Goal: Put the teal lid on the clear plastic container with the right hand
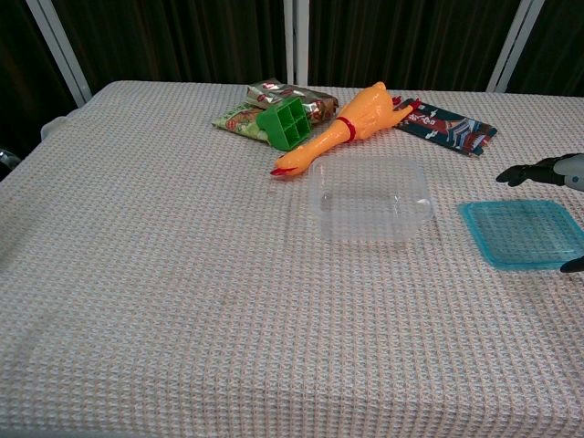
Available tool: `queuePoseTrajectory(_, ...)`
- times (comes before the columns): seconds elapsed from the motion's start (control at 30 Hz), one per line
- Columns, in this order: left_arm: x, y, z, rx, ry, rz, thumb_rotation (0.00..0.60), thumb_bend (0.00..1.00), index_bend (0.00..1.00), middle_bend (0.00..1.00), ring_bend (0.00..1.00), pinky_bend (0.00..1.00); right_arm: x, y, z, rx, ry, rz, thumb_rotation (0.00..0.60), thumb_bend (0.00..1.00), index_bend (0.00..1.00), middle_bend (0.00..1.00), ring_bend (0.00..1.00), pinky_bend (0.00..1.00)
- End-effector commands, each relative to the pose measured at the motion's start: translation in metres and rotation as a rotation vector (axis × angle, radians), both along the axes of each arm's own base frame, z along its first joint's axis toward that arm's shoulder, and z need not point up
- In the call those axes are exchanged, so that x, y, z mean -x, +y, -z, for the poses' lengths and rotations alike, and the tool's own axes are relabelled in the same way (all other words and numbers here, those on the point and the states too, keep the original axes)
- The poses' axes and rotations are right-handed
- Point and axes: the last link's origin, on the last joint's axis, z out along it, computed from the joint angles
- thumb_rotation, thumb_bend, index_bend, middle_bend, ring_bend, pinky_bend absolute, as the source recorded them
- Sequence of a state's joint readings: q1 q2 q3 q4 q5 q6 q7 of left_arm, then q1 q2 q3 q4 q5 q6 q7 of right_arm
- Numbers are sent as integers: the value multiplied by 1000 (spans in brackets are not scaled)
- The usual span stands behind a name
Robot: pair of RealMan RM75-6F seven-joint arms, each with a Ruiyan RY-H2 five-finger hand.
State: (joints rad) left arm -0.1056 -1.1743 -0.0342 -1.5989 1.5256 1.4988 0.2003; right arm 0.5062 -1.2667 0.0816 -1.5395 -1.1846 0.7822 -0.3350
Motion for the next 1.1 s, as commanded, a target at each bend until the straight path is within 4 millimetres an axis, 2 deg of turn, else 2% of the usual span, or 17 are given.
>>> queuePoseTrajectory(0.03,0,1,1,5,-7,0,600,63,108,89,13,8,2,-1,4,-7,-2,10,600,0,0,105,0,0)
queuePoseTrajectory(0.5,1,2,3,11,-7,-5,600,63,108,89,14,8,8,-7,11,-12,-11,27,600,0,0,144,0,0)
queuePoseTrajectory(0.7,1,3,3,14,-9,-2,600,63,108,88,14,8,11,-5,10,8,-22,36,600,21,5,274,0,0)
queuePoseTrajectory(0.77,1,3,3,15,-9,1,600,63,108,89,14,7,9,-2,4,29,-39,34,600,39,23,327,0,0)
queuePoseTrajectory(0.9,1,3,2,15,-8,6,600,63,108,89,14,7,-4,7,-17,80,-98,23,600,64,33,357,0,0)
queuePoseTrajectory(1.03,1,1,2,17,-7,16,600,63,108,89,14,8,-28,12,-40,87,-183,34,600,65,33,358,0,0)
queuePoseTrajectory(1.1,2,1,2,18,-9,19,600,63,108,89,14,8,-40,11,-45,83,-200,23,600,65,33,357,0,0)
